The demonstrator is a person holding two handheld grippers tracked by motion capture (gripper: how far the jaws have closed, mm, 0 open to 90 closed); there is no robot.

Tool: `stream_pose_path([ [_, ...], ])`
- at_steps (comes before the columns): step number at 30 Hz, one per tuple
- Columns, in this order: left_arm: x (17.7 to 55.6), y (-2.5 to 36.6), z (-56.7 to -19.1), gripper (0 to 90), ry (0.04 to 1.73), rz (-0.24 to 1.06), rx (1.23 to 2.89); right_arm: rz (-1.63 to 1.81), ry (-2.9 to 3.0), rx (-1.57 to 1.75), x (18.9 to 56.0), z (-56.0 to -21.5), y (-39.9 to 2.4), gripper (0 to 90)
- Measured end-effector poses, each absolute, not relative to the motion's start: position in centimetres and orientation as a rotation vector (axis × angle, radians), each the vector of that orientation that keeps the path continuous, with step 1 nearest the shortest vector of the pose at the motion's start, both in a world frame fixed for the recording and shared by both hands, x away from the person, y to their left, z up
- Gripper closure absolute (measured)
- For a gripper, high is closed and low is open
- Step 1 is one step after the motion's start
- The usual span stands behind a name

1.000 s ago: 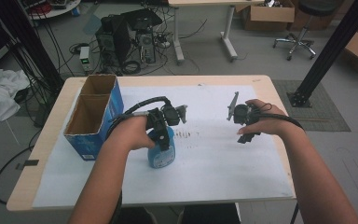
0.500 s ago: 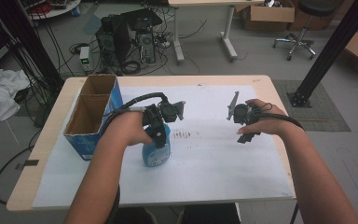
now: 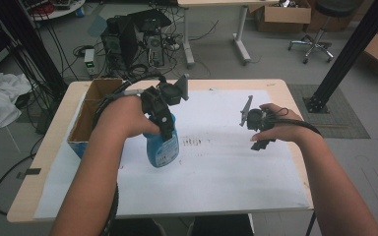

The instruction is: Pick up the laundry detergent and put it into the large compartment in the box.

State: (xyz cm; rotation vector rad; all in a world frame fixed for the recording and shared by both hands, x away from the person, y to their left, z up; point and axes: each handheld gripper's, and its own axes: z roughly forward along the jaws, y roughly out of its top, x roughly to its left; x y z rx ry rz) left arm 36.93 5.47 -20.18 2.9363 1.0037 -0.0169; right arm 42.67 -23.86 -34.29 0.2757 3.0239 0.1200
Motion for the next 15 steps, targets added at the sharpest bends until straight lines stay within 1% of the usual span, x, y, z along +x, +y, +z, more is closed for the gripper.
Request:
stream_pose_path([
  [8,37.9,7.3,-17.1,39.3,1.151,-0.007,2.869,0.114,3.021,0.259,42.5,-34.1,-23.8,16.4],
  [15,38.6,9.2,-14.6,39.3,1.317,0.006,2.784,0.119,3.028,0.264,42.7,-34.5,-23.8,16.4],
])
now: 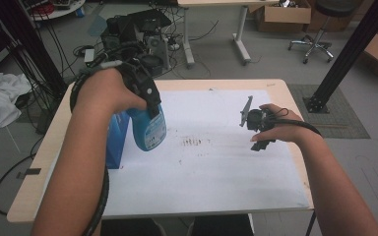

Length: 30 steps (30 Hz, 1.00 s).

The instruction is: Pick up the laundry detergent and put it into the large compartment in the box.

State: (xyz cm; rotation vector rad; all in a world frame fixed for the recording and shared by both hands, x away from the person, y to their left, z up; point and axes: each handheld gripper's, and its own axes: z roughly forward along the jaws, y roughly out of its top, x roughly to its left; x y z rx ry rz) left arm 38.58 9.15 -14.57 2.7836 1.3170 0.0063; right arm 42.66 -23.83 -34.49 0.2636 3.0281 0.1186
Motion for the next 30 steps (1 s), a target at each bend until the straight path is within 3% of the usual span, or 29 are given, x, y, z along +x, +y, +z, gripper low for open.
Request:
stream_pose_path([
  [14,39.5,14.2,-10.1,39.3,1.643,0.055,2.599,0.113,3.025,0.232,42.8,-34.6,-23.3,16.4],
  [30,40.3,20.1,-9.0,39.5,1.921,0.107,2.386,0.103,3.026,0.221,42.9,-34.9,-22.8,16.4],
])
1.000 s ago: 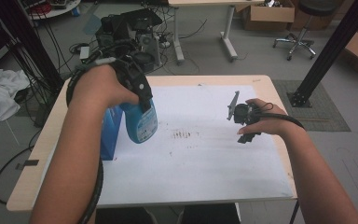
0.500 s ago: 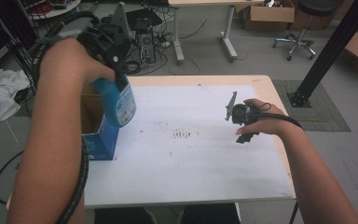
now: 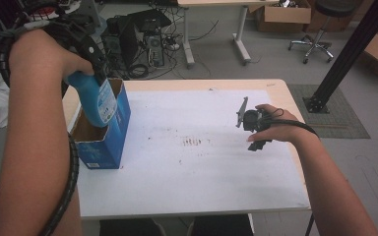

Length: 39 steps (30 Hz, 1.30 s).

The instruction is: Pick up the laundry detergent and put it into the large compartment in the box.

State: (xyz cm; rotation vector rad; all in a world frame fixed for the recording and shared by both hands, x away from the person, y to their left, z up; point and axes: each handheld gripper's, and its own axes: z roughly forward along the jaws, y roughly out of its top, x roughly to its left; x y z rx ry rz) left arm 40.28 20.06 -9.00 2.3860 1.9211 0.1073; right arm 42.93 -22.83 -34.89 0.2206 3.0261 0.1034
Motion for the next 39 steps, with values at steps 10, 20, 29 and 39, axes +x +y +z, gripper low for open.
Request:
stream_pose_path([
  [10,40.9,23.4,-10.2,39.4,2.098,0.123,2.218,0.109,3.034,0.224,43.0,-35.2,-22.6,16.4],
  [20,41.4,24.3,-11.5,39.4,2.117,0.106,2.201,0.097,3.034,0.220,43.1,-34.7,-22.4,16.4],
  [29,42.0,24.8,-13.6,39.4,2.118,0.073,2.215,0.088,3.038,0.227,43.1,-34.7,-22.2,16.4],
  [39,42.4,25.4,-16.3,39.4,2.117,0.042,2.225,0.082,3.035,0.218,43.0,-34.0,-22.0,16.4],
])
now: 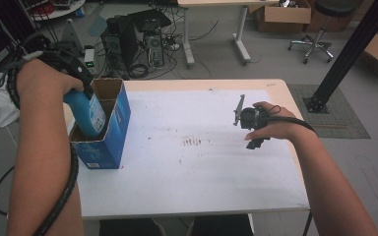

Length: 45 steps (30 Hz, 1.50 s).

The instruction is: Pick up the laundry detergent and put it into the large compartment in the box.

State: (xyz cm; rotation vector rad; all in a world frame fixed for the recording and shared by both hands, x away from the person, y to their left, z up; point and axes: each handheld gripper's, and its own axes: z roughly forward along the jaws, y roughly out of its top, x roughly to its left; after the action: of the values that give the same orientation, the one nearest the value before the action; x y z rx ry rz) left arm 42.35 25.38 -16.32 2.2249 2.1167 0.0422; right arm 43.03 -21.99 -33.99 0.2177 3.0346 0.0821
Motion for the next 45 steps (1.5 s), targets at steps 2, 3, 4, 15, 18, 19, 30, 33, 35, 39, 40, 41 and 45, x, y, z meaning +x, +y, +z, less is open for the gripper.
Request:
stream_pose_path([
  [2,42.4,25.5,-16.8,39.4,2.116,0.044,2.234,0.080,3.033,0.218,43.0,-33.8,-22.0,16.4],
  [3,42.4,25.5,-17.0,39.3,2.119,0.047,2.232,0.083,3.030,0.217,43.0,-33.7,-22.0,16.4],
  [4,42.5,25.6,-17.3,39.4,2.118,0.046,2.238,0.079,3.029,0.215,43.0,-33.6,-22.0,16.4],
  [15,42.7,25.7,-20.3,39.4,2.113,0.020,2.252,0.070,3.034,0.215,42.9,-33.6,-22.0,16.4],
  [18,42.7,25.6,-21.4,39.4,2.104,0.014,2.258,0.076,3.030,0.216,42.8,-33.4,-22.1,16.4],
  [19,42.7,25.6,-21.8,39.3,2.105,0.008,2.261,0.077,3.033,0.217,42.8,-33.4,-22.1,16.4],
  [30,42.9,25.7,-24.9,39.3,2.113,-0.024,2.272,0.079,3.030,0.222,42.7,-33.3,-22.6,16.4],
  [33,42.9,25.8,-25.5,39.3,2.111,-0.030,2.274,0.075,3.030,0.227,42.7,-33.3,-22.6,16.4],
  [35,43.0,25.8,-25.9,39.3,2.113,-0.035,2.282,0.077,3.031,0.227,42.7,-33.3,-22.6,16.4],
  [39,43.0,25.9,-26.7,39.4,2.110,-0.046,2.285,0.075,3.032,0.225,42.7,-33.4,-22.5,16.4],
  [40,43.0,25.9,-26.9,39.4,2.107,-0.047,2.286,0.084,3.034,0.221,42.7,-33.5,-22.5,16.4],
  [41,43.0,25.9,-27.0,39.3,2.102,-0.052,2.290,0.079,3.035,0.221,42.7,-33.6,-22.4,16.4],
  [45,43.1,25.8,-27.7,39.3,2.097,-0.069,2.295,0.065,3.037,0.219,42.7,-33.7,-22.3,16.4],
])
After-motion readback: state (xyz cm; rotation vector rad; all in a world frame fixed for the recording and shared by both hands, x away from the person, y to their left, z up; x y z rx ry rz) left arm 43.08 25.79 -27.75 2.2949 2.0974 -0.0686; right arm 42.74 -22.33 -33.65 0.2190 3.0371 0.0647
